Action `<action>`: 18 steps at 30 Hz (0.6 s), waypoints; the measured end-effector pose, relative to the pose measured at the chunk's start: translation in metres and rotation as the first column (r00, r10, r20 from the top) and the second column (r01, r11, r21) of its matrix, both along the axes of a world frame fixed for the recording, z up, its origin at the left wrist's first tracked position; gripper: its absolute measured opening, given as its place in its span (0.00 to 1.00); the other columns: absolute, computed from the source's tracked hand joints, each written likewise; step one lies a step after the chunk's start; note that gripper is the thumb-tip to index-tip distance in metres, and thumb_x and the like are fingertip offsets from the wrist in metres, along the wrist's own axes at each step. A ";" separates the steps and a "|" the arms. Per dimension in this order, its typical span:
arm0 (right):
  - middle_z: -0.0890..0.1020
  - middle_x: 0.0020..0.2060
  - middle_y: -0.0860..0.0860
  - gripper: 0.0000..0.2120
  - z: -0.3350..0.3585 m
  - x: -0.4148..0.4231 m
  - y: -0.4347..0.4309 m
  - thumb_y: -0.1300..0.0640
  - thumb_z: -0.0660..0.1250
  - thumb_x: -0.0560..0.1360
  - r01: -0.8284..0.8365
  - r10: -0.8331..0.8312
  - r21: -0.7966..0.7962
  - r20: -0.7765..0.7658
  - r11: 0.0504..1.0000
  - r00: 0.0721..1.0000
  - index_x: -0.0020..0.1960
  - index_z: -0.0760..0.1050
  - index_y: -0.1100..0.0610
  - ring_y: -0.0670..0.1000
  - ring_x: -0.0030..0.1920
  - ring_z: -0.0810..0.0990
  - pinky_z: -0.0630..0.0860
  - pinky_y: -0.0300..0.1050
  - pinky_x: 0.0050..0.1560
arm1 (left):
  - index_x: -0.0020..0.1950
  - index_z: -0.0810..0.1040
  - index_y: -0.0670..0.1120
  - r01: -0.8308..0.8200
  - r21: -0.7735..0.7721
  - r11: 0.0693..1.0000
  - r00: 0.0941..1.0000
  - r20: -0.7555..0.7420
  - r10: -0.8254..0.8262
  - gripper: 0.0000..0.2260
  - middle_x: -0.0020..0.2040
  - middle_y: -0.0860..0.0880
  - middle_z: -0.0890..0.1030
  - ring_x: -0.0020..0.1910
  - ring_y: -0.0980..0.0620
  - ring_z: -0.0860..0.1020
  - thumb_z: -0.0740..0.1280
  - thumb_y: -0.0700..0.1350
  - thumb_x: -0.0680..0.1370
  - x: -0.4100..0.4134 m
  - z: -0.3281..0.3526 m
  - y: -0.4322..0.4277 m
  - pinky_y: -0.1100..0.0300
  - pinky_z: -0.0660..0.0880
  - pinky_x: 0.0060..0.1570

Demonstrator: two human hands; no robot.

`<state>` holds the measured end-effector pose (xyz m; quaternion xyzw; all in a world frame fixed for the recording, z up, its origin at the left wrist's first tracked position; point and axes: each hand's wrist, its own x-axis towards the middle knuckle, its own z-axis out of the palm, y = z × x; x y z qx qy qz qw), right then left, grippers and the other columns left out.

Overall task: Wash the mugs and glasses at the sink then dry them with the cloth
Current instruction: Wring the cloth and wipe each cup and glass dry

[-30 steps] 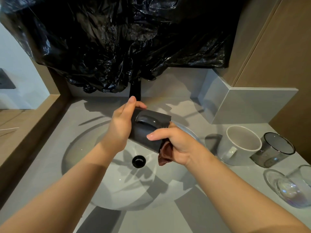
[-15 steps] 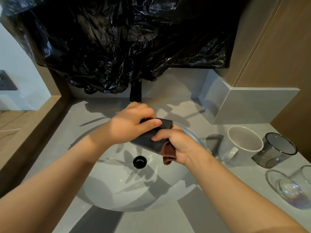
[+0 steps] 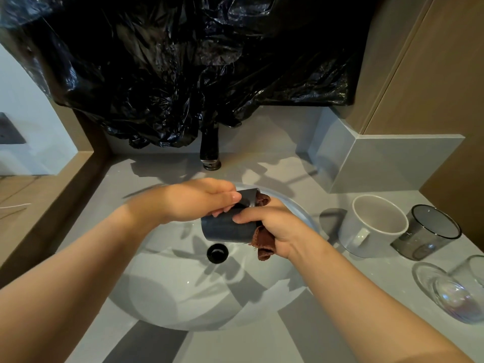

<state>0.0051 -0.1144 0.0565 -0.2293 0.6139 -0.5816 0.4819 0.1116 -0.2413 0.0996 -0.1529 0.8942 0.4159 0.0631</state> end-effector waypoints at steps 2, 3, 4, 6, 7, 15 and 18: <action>0.82 0.41 0.58 0.09 0.000 -0.001 0.002 0.67 0.71 0.68 0.034 -0.034 0.009 0.040 0.999 0.999 0.48 0.80 0.60 0.53 0.38 0.81 0.76 0.42 0.35 | 0.37 0.69 0.46 -0.056 0.071 0.996 0.996 -0.062 0.060 0.15 0.31 0.54 0.69 0.28 0.60 0.67 0.57 0.48 0.82 0.002 -0.007 -0.002 0.67 0.65 0.35; 0.82 0.40 0.57 0.09 0.001 -0.002 0.004 0.66 0.72 0.68 0.058 -0.058 0.010 0.064 0.998 0.996 0.48 0.80 0.60 0.54 0.37 0.81 0.76 0.43 0.36 | 0.36 0.69 0.46 -0.078 0.093 0.993 0.992 -0.091 0.087 0.15 0.31 0.54 0.69 0.28 0.60 0.66 0.57 0.47 0.82 0.003 -0.011 -0.003 0.68 0.65 0.34; 0.82 0.40 0.58 0.08 0.001 -0.003 0.005 0.64 0.73 0.68 0.091 -0.092 0.010 0.085 0.996 0.992 0.47 0.80 0.60 0.56 0.38 0.81 0.76 0.46 0.40 | 0.36 0.69 0.45 -0.103 0.125 0.987 0.986 -0.118 0.118 0.15 0.30 0.54 0.68 0.28 0.60 0.66 0.57 0.47 0.82 0.005 -0.014 -0.005 0.68 0.65 0.33; 0.80 0.41 0.60 0.12 0.003 -0.007 0.008 0.60 0.76 0.62 0.179 -0.177 0.000 0.121 0.984 0.977 0.44 0.80 0.58 0.59 0.42 0.76 0.70 0.51 0.43 | 0.36 0.69 0.44 -0.170 0.242 0.955 0.966 -0.151 0.210 0.15 0.30 0.52 0.68 0.28 0.58 0.65 0.58 0.46 0.82 0.009 -0.025 -0.011 0.66 0.63 0.32; 0.80 0.40 0.60 0.14 0.004 -0.010 0.009 0.59 0.78 0.59 0.213 -0.208 -0.016 0.147 0.977 0.967 0.43 0.80 0.57 0.59 0.42 0.75 0.68 0.50 0.42 | 0.36 0.69 0.44 -0.206 0.315 0.927 0.954 -0.147 0.262 0.15 0.30 0.52 0.67 0.28 0.57 0.64 0.59 0.47 0.82 0.012 -0.030 -0.015 0.64 0.62 0.32; 0.84 0.39 0.57 0.15 0.023 -0.027 0.018 0.58 0.72 0.61 0.238 -0.189 -0.186 0.245 0.953 0.951 0.47 0.80 0.58 0.53 0.38 0.82 0.78 0.43 0.39 | 0.30 0.64 0.46 -0.418 0.761 0.496 0.782 0.023 0.623 0.21 0.27 0.48 0.66 0.25 0.54 0.63 0.55 0.54 0.81 0.015 -0.053 -0.011 0.60 0.59 0.31; 0.83 0.40 0.58 0.09 0.024 -0.029 0.019 0.62 0.71 0.68 0.283 -0.253 -0.124 0.215 0.951 0.943 0.49 0.79 0.59 0.55 0.39 0.81 0.77 0.46 0.40 | 0.27 0.61 0.47 -0.484 0.712 0.509 0.731 0.009 0.682 0.24 0.26 0.49 0.66 0.25 0.53 0.62 0.56 0.57 0.80 0.011 -0.054 -0.004 0.60 0.60 0.30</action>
